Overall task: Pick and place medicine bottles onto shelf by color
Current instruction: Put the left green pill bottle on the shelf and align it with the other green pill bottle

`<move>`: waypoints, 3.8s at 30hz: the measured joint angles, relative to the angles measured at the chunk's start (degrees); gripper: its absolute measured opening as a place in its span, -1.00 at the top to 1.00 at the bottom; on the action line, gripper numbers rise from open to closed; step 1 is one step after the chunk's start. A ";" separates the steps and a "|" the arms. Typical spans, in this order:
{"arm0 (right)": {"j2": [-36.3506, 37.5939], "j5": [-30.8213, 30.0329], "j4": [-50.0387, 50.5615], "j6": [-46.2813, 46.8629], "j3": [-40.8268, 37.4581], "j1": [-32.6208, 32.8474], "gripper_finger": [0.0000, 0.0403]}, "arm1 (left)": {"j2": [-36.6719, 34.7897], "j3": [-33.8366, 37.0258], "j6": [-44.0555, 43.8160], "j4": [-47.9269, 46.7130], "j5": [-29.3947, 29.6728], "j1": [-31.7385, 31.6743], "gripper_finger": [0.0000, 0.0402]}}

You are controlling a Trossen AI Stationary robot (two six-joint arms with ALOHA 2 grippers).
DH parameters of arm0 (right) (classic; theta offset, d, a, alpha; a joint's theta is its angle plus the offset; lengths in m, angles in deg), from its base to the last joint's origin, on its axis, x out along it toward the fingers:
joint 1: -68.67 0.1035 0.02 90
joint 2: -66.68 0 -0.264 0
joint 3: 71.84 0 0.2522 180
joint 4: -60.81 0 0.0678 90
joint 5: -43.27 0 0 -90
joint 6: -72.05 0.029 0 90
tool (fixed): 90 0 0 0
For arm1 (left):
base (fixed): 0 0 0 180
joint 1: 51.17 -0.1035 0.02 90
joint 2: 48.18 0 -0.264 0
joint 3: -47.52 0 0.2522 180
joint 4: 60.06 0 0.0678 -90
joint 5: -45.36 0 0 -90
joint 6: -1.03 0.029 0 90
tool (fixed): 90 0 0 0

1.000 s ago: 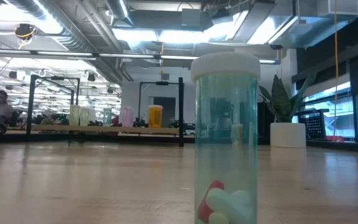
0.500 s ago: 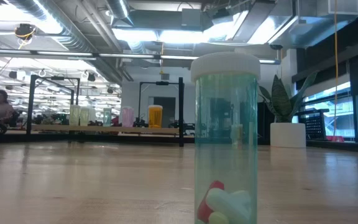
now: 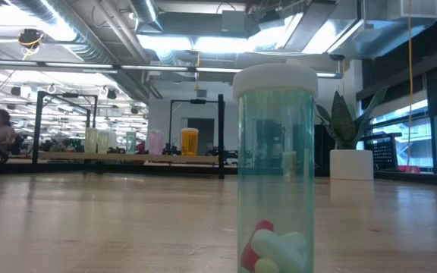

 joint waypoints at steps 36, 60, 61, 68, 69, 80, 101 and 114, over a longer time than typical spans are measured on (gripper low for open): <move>0.12 -7.87 -0.13 2.88 0.02 -2.51 -0.15 | -26.09 -0.28 -1.10 -21.87 3.19 -24.17 0.45; 0.26 4.72 9.97 -8.00 15.98 -23.51 -0.15 | -35.82 -0.30 25.15 -28.34 6.74 -65.45 0.45; 0.27 5.00 9.87 -8.25 15.92 -24.48 -0.15 | -35.82 -0.30 26.77 -28.28 6.73 -67.12 0.45; 0.09 5.59 9.32 -9.46 15.82 -30.27 -0.15 | -35.37 -2.18 39.13 -26.79 6.73 -79.65 0.45; 0.08 5.91 9.31 -9.48 15.82 -30.98 -0.15 | -35.16 -2.67 41.02 -26.15 6.73 -81.42 0.45; -0.66 8.42 8.91 -12.02 15.76 -35.62 -0.15 | -29.18 -4.50 54.34 -19.68 1.95 -95.81 0.45; -5.35 11.39 8.55 -21.49 15.72 -37.35 -0.15 | -13.26 -4.50 53.26 -15.16 0.40 -102.96 0.45; -5.35 11.23 8.67 -21.38 15.72 -37.35 -0.15 | -17.34 3.02 50.72 -11.52 0.85 -103.41 0.45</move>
